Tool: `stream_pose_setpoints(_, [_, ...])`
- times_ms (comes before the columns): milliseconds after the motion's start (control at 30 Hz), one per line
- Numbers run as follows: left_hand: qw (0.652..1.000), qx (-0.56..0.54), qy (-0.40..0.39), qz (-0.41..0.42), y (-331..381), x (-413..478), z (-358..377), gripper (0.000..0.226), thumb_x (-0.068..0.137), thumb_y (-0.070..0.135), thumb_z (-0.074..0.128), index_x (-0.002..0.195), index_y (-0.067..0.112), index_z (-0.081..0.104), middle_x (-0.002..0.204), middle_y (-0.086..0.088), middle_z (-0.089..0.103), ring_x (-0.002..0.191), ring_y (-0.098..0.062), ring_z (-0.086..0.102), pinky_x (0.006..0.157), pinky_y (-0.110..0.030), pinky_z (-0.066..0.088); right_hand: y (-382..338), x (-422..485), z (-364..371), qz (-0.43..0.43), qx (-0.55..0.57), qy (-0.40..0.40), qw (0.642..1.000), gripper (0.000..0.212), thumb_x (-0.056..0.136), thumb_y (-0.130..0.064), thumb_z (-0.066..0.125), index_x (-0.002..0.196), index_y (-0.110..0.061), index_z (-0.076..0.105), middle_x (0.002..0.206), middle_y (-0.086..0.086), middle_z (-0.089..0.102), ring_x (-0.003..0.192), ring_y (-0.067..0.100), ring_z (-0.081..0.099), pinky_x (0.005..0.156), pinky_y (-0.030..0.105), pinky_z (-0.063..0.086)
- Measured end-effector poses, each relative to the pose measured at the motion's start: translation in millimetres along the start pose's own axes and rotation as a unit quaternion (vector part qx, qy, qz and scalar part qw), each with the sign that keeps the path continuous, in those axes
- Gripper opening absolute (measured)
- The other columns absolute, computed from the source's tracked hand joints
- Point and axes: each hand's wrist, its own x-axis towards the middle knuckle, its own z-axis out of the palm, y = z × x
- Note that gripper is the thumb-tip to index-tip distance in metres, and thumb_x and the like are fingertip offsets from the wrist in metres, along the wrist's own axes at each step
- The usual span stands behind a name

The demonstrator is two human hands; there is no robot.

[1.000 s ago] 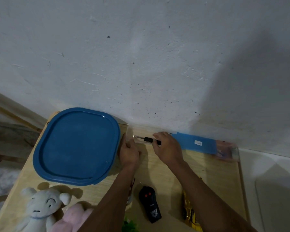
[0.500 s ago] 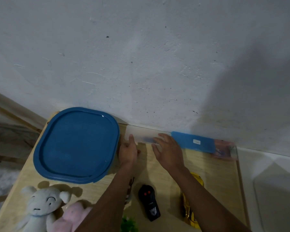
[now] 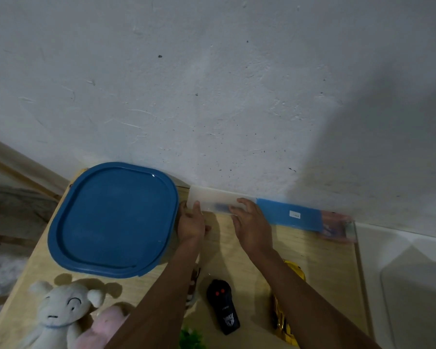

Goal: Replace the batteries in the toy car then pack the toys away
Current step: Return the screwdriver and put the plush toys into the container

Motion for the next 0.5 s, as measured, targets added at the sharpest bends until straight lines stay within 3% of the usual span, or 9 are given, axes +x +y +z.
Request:
stream_pose_setpoints(100, [0.999,0.038,0.006,0.013,4,-1,0,0.055,0.101,0.046,0.04,0.15,0.021,0.029,0.119,-0.018,0.064,0.066,-0.022,0.066,0.053,-0.025,0.05,0,3,-4,0.0,0.011,-0.021,1.0,0.029,0.094,-0.022,0.06,0.122,-0.026,0.068,0.138,-0.004,0.053,0.129,0.015,0.047,0.099,0.037,0.049])
stream_pose_setpoints(167, [1.0,0.024,0.007,0.011,6,-2,0,0.054,0.101,0.044,0.042,0.148,0.021,0.032,0.123,-0.017,0.062,0.083,-0.028,0.069,0.047,-0.022,0.049,-1,3,-9,-0.004,0.011,-0.045,0.999,0.032,0.095,-0.022,0.058,0.126,-0.025,0.064,0.141,-0.004,0.051,0.131,0.015,0.044,0.103,0.036,0.046])
stream_pose_setpoints(200, [1.0,0.014,0.008,0.009,8,-5,1,0.054,0.101,0.043,0.043,0.147,0.019,0.032,0.125,-0.017,0.061,0.094,-0.032,0.068,0.048,-0.023,0.052,-1,3,-13,-0.008,0.008,-0.052,0.999,0.034,0.095,-0.023,0.058,0.128,-0.023,0.063,0.141,-0.004,0.051,0.131,0.016,0.045,0.105,0.035,0.044])
stream_pose_setpoints(267, [1.0,0.005,0.006,0.0,15,-16,2,0.058,0.1,0.043,0.046,0.146,0.011,0.032,0.13,-0.018,0.057,0.108,-0.035,0.063,0.071,-0.032,0.06,-4,-1,-23,-0.014,0.013,-0.048,0.999,0.036,0.093,-0.025,0.059,0.129,-0.018,0.061,0.137,-0.001,0.056,0.125,0.018,0.051,0.105,0.033,0.044])
stream_pose_setpoints(300, [1.0,0.006,0.009,0.004,19,-22,2,0.061,0.099,0.043,0.049,0.145,0.007,0.032,0.133,-0.018,0.055,0.113,-0.035,0.06,0.086,-0.039,0.057,-5,-4,-28,-0.014,0.026,-0.04,0.999,0.036,0.093,-0.026,0.06,0.128,-0.017,0.062,0.134,0.0,0.058,0.122,0.019,0.053,0.103,0.032,0.044])
stream_pose_setpoints(367, [1.0,0.01,0.002,0.023,26,-37,1,0.068,0.096,0.041,0.056,0.147,0.003,0.032,0.138,-0.014,0.052,0.12,-0.033,0.056,0.101,-0.043,0.049,-6,-13,-38,0.0,0.085,-0.026,0.996,0.033,0.093,-0.026,0.06,0.124,-0.017,0.064,0.127,-0.002,0.061,0.117,0.017,0.056,0.098,0.028,0.044])
stream_pose_setpoints(433, [0.997,0.022,-0.043,0.067,33,-57,-6,0.064,0.094,0.039,0.06,0.146,0.008,0.037,0.138,-0.012,0.052,0.117,-0.027,0.057,0.1,-0.042,0.05,-8,-23,-47,0.013,0.158,-0.011,0.987,0.027,0.092,-0.023,0.062,0.118,-0.019,0.066,0.121,-0.003,0.063,0.112,0.015,0.058,0.092,0.025,0.046])
stream_pose_setpoints(500, [0.984,0.068,-0.094,0.137,39,-77,-20,0.044,0.096,0.036,0.058,0.132,0.013,0.053,0.12,-0.014,0.063,0.094,-0.02,0.065,0.086,-0.037,0.057,-11,-33,-58,0.017,0.207,-0.004,0.978,0.024,0.091,-0.021,0.062,0.114,-0.019,0.067,0.117,-0.003,0.064,0.108,0.014,0.06,0.088,0.023,0.046])
